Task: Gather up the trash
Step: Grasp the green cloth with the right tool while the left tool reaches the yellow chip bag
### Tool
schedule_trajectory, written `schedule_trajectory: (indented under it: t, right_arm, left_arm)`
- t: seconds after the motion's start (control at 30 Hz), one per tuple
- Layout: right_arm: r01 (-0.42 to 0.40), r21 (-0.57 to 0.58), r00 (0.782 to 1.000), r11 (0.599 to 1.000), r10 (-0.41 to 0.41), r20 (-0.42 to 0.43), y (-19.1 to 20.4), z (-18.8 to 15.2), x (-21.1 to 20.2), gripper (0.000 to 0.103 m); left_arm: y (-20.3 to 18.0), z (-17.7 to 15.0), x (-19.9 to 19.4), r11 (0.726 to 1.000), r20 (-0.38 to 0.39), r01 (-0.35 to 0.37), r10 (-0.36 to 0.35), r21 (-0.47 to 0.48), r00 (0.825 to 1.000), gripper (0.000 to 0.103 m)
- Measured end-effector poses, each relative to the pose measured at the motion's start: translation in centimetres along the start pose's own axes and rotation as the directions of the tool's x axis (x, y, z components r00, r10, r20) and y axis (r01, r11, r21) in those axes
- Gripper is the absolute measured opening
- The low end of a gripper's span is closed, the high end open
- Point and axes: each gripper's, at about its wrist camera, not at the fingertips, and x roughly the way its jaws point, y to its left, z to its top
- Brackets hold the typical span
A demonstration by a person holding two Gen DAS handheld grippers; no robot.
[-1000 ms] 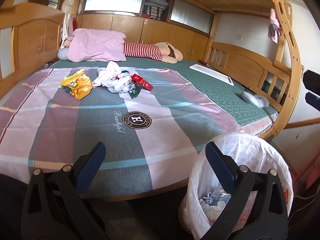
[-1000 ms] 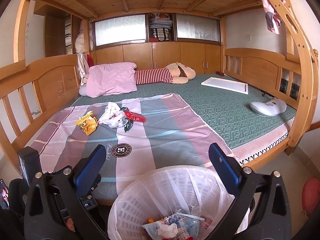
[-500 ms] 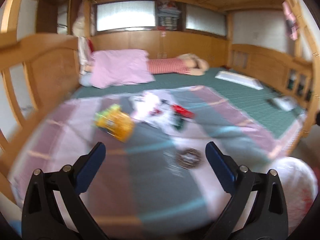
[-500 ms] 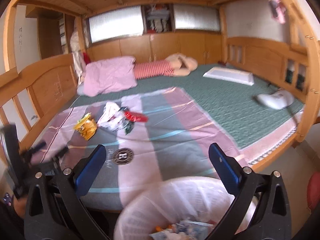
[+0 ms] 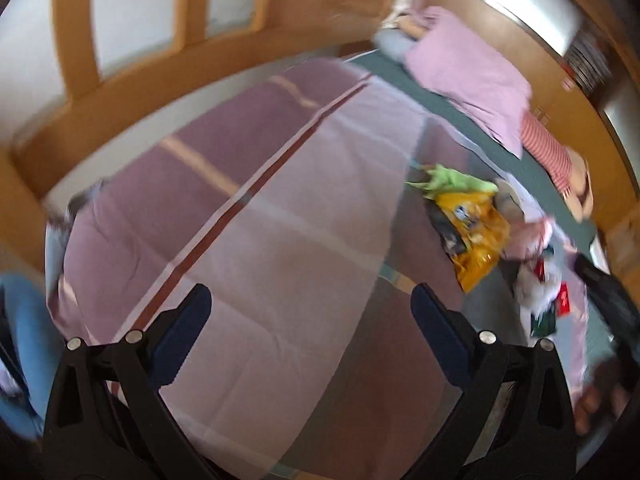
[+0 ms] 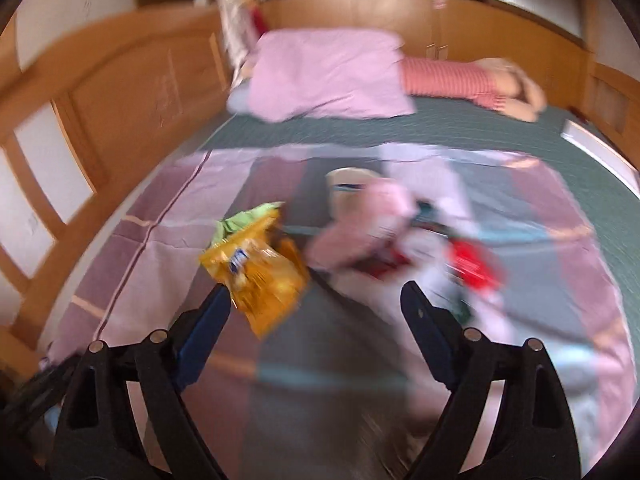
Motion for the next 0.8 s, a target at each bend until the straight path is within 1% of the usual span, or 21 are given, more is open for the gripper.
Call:
schedule_trajectory:
  t: [0.07,0.17,0.2,0.23,0.27,0.33,0.43,0.47,0.53,0.63,0.67,0.7,0.73,0.77,0.8]
  right_arm:
    - [0.053,-0.03,0.997,0.998,-0.054,-0.055,2.1,1.2,4.8,0.088]
    - [0.084,-0.024,0.989,0.996,-0.086,-0.123,3.1,1.6,9.5,0.088]
    - [0.088,-0.025,0.987,0.996,-0.091,-0.136,3.3,1.4,10.2,0.083]
    - [0.082,-0.024,0.985,0.996,-0.084,-0.152,3.4,1.1,10.8,0.073]
    - [0.051,-0.013,0.983,0.999,-0.052,-0.176,3.4,0.6,11.1,0.053]
    - [0.018,-0.002,0.988,1.0,-0.018,-0.153,3.3,0.0,10.2,0.052]
    - [-0.054,0.016,0.98,0.998,0.056,-0.192,3.1,-1.5,8.3,0.051]
    - [-0.09,0.038,0.972,0.995,0.096,-0.214,3.0,-2.3,7.1,0.051]
    - [-0.138,0.044,0.958,0.989,0.145,-0.249,3.4,-3.9,5.5,0.051]
    - [-0.243,0.019,0.917,0.97,0.236,-0.322,4.5,-6.4,3.0,0.053]
    - [-0.288,0.0,0.895,0.958,0.269,-0.357,5.2,-7.4,2.3,0.053]
    - [-0.306,-0.014,0.885,0.952,0.279,-0.373,5.6,-7.7,1.9,0.056]
    - [-0.318,-0.032,0.884,0.947,0.284,-0.372,5.9,-7.8,1.2,0.058]
    - [-0.323,-0.042,0.889,0.946,0.288,-0.357,6.1,-7.6,0.7,0.063]
    - [-0.322,-0.046,0.901,0.945,0.291,-0.322,5.9,-6.9,0.2,0.071]
  left_arm:
    - [-0.1,0.2,0.2,1.0,-0.017,0.003,-0.002,0.004,1.0,0.099]
    - [-0.6,0.0,0.7,0.999,-0.052,0.0,0.002,0.048,0.999,0.099]
    - [-0.8,-0.2,0.9,0.998,-0.06,-0.002,0.005,0.057,0.998,0.099]
    - [-0.9,-0.3,0.9,0.998,-0.066,-0.005,0.009,0.061,0.998,0.099]
    - [-0.8,-0.3,0.9,0.999,-0.071,-0.004,0.008,0.054,0.997,0.099]
    - [-0.5,-0.1,0.9,0.999,-0.068,0.001,0.001,0.032,0.998,0.099]
    - [0.3,-0.1,0.5,1.0,-0.053,-0.004,0.003,-0.005,0.999,0.099]
    - [0.8,-0.1,0.4,1.0,-0.046,-0.005,0.004,-0.027,0.999,0.099]
    - [1.7,-0.1,0.2,0.998,-0.041,0.0,-0.003,-0.07,0.999,0.099]
    - [3.3,0.0,0.2,0.989,-0.048,0.011,-0.019,-0.148,0.999,0.099]
    - [3.8,0.0,0.3,0.986,-0.051,0.016,-0.025,-0.167,0.998,0.099]
    - [4.3,-0.1,0.3,0.98,-0.056,0.023,-0.035,-0.196,0.998,0.099]
    - [4.7,-0.1,0.4,0.976,-0.062,0.028,-0.042,-0.215,0.997,0.099]
    - [5.1,-0.2,0.5,0.971,-0.072,0.034,-0.052,-0.236,0.996,0.099]
    - [5.4,-0.3,0.7,0.966,-0.084,0.036,-0.059,-0.254,0.995,0.099]
